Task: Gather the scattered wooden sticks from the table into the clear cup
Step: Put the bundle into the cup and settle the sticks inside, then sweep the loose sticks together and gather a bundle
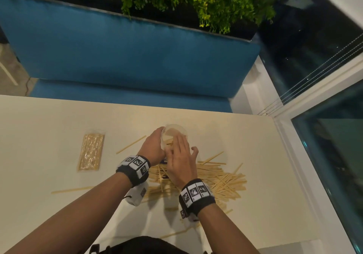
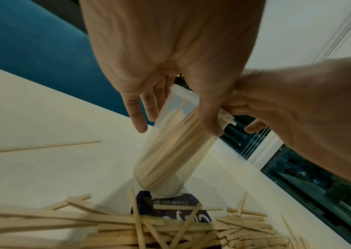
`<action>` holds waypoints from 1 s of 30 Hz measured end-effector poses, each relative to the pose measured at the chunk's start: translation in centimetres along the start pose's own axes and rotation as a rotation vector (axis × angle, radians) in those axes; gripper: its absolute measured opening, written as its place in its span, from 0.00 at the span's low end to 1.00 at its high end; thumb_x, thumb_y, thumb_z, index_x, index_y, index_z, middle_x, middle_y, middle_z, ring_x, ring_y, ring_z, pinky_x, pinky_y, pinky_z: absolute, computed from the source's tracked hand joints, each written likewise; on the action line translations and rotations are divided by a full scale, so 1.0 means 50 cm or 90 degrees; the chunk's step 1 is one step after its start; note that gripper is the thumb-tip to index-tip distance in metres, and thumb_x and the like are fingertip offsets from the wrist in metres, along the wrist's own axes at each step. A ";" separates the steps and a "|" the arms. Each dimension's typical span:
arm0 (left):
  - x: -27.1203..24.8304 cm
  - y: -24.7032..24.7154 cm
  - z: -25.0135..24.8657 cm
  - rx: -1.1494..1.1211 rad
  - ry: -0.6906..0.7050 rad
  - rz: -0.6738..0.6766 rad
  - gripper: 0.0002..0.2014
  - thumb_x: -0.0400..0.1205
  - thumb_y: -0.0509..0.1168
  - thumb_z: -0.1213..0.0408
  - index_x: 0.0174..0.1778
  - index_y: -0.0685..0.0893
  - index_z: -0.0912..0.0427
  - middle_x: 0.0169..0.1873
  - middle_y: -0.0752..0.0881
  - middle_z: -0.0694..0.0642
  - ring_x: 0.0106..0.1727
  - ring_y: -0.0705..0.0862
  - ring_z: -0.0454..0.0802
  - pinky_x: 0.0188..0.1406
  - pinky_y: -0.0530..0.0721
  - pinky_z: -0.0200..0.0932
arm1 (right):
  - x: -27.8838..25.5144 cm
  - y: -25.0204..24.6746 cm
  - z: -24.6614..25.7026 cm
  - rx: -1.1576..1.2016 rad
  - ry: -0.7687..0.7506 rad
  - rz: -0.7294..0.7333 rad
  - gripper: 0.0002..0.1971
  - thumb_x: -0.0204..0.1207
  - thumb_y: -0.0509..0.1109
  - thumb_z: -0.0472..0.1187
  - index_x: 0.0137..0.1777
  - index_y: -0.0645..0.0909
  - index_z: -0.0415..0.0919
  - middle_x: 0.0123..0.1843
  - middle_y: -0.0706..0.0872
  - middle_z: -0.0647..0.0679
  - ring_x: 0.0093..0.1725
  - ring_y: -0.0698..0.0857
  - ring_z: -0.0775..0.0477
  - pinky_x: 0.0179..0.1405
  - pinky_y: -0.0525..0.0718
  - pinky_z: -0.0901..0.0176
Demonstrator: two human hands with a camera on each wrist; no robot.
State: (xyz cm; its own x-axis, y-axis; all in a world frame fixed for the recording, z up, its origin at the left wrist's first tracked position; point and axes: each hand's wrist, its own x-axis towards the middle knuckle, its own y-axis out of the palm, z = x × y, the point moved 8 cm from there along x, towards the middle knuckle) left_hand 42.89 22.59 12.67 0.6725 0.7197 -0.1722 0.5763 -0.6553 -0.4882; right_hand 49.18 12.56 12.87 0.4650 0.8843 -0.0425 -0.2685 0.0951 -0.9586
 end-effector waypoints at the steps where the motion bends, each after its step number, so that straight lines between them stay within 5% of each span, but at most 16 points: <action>1: -0.001 0.000 -0.001 -0.003 -0.001 0.002 0.32 0.75 0.78 0.64 0.75 0.74 0.54 0.65 0.85 0.52 0.62 0.84 0.52 0.64 0.84 0.51 | -0.007 0.000 -0.001 0.019 0.003 -0.013 0.35 0.90 0.34 0.58 0.90 0.58 0.40 0.92 0.57 0.48 0.91 0.52 0.52 0.83 0.55 0.35; 5: -0.005 -0.001 -0.004 -0.008 0.004 0.001 0.27 0.78 0.75 0.64 0.73 0.76 0.55 0.63 0.86 0.54 0.60 0.85 0.54 0.61 0.82 0.49 | -0.008 0.007 0.003 0.063 0.016 0.021 0.33 0.91 0.39 0.58 0.90 0.59 0.41 0.92 0.57 0.50 0.91 0.52 0.54 0.85 0.57 0.35; 9: -0.018 -0.002 -0.007 -0.001 0.028 0.006 0.34 0.73 0.80 0.58 0.72 0.74 0.56 0.64 0.84 0.53 0.61 0.83 0.53 0.59 0.82 0.49 | -0.025 -0.046 -0.020 0.232 0.040 -0.060 0.26 0.92 0.53 0.48 0.88 0.65 0.43 0.89 0.66 0.50 0.88 0.61 0.54 0.85 0.58 0.51; 13: -0.054 0.016 0.086 0.078 -0.074 0.011 0.42 0.74 0.79 0.52 0.80 0.68 0.61 0.71 0.79 0.60 0.68 0.81 0.59 0.65 0.82 0.54 | -0.107 -0.093 -0.101 0.289 0.069 -0.175 0.20 0.84 0.64 0.32 0.74 0.81 0.43 0.70 0.85 0.50 0.70 0.78 0.51 0.74 0.75 0.55; 16: -0.108 0.043 0.166 0.151 -0.082 0.048 0.22 0.81 0.72 0.54 0.69 0.79 0.58 0.56 0.87 0.55 0.53 0.86 0.53 0.54 0.85 0.49 | -0.176 -0.057 -0.189 0.271 0.111 -0.073 0.19 0.82 0.65 0.28 0.68 0.84 0.46 0.62 0.84 0.55 0.64 0.80 0.53 0.71 0.80 0.53; 19: -0.184 0.059 0.236 0.201 -0.082 0.105 0.06 0.81 0.68 0.56 0.50 0.86 0.51 0.42 0.88 0.49 0.46 0.87 0.53 0.44 0.81 0.44 | -0.250 0.022 -0.277 0.191 0.131 0.130 0.20 0.80 0.70 0.30 0.69 0.84 0.49 0.65 0.81 0.53 0.67 0.79 0.50 0.73 0.79 0.48; 23: -0.296 0.082 0.301 0.277 -0.126 0.171 0.11 0.78 0.71 0.44 0.44 0.84 0.47 0.38 0.86 0.43 0.42 0.85 0.46 0.43 0.82 0.43 | -0.325 0.101 -0.334 0.017 -0.011 0.227 0.14 0.86 0.68 0.46 0.70 0.82 0.50 0.67 0.79 0.49 0.68 0.76 0.46 0.68 0.81 0.47; 27: -0.390 0.169 0.268 0.370 -0.037 0.241 0.21 0.69 0.69 0.31 0.49 0.81 0.41 0.45 0.78 0.37 0.47 0.78 0.40 0.48 0.79 0.39 | -0.361 0.146 -0.363 -0.020 -0.079 0.237 0.23 0.75 0.77 0.38 0.68 0.78 0.53 0.70 0.75 0.50 0.67 0.75 0.46 0.66 0.82 0.52; 30: -0.432 0.237 0.236 0.394 0.017 0.217 0.18 0.72 0.69 0.35 0.51 0.84 0.41 0.48 0.77 0.40 0.50 0.79 0.45 0.49 0.78 0.42 | -0.366 0.163 -0.385 0.049 -0.082 0.244 0.24 0.71 0.81 0.34 0.64 0.80 0.50 0.67 0.74 0.50 0.65 0.77 0.47 0.62 0.84 0.54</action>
State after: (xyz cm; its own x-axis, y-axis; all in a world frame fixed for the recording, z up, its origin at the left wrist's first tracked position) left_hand 29.71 1.96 0.49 0.7847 0.4864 -0.3843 -0.0328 -0.5864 -0.8094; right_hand 54.73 -11.63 0.41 0.2109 0.9117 -0.3526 -0.4671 -0.2229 -0.8557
